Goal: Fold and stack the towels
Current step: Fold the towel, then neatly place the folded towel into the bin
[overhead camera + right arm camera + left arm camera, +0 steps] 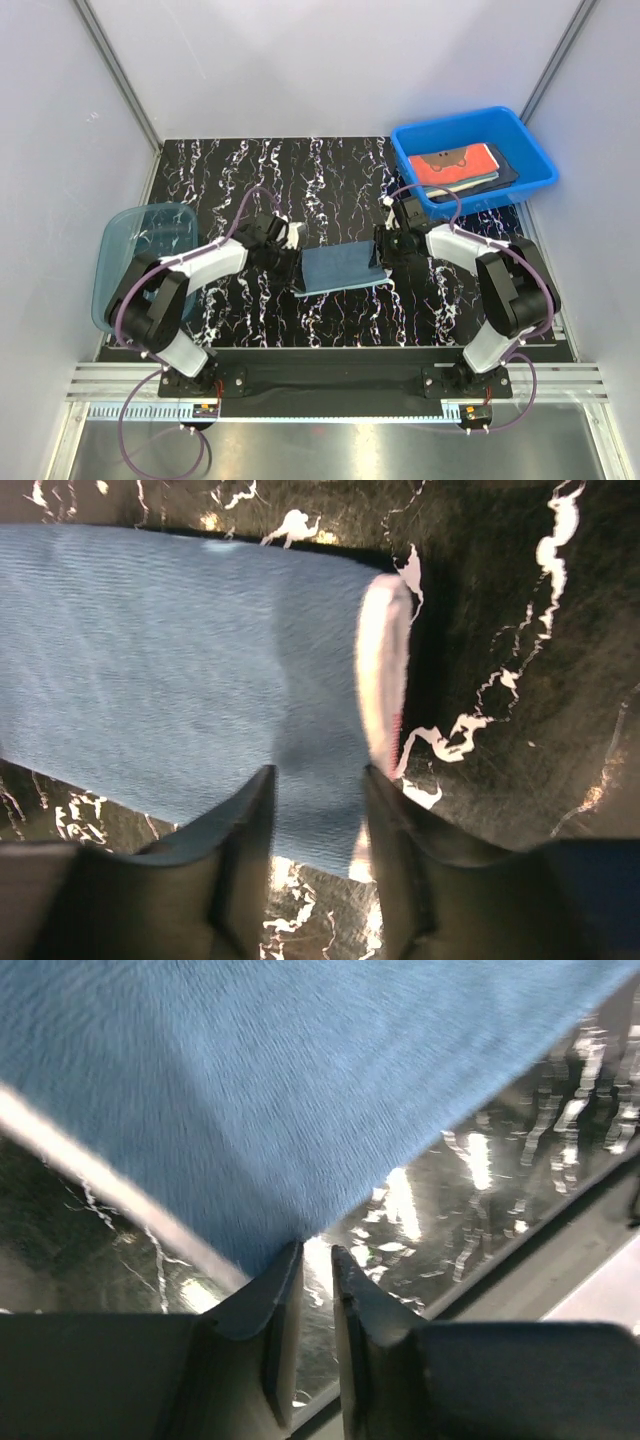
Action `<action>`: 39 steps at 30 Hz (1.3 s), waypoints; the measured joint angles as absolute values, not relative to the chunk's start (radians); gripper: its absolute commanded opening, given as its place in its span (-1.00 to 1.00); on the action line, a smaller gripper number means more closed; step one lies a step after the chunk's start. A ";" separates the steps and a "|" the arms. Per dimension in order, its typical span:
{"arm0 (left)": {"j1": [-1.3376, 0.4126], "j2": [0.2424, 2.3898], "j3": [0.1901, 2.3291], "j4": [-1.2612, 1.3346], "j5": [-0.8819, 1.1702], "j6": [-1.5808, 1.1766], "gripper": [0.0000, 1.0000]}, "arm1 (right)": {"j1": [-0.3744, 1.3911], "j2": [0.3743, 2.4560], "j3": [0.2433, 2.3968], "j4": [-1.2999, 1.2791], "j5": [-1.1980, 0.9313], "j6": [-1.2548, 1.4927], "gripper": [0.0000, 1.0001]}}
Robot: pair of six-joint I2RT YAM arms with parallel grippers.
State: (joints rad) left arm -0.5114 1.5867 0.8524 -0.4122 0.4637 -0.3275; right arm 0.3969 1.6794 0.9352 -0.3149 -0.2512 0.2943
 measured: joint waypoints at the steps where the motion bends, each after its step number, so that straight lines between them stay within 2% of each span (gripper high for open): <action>1: -0.511 1.573 0.859 -0.418 0.469 -0.333 -0.47 | 0.397 1.674 0.937 -0.318 -0.251 0.294 0.07; 10: -0.498 1.474 0.978 -0.447 0.482 -0.332 -0.45 | 0.397 1.673 1.002 -0.368 -0.247 0.267 0.15; 18: -0.390 1.470 0.981 -0.501 0.473 -0.281 -0.45 | 0.397 1.678 1.042 -0.406 -0.196 0.222 0.22; 28: -0.376 1.443 1.061 -0.585 0.466 -0.180 -0.45 | 0.390 1.797 1.097 -0.426 -0.233 0.177 0.21; 31: -0.376 1.406 1.061 -0.597 0.459 -0.160 -0.44 | 0.390 1.820 1.119 -0.435 -0.260 0.176 0.11; 39: -0.376 1.315 1.061 -0.597 0.417 -0.135 -0.44 | 0.388 1.843 1.118 -0.443 -0.350 0.180 -0.41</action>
State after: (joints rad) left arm -0.3763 1.3148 1.0607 -0.5968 0.4168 -0.1349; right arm 0.3882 1.8427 1.1183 -0.4427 -0.3500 0.1799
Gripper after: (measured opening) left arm 0.282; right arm 0.362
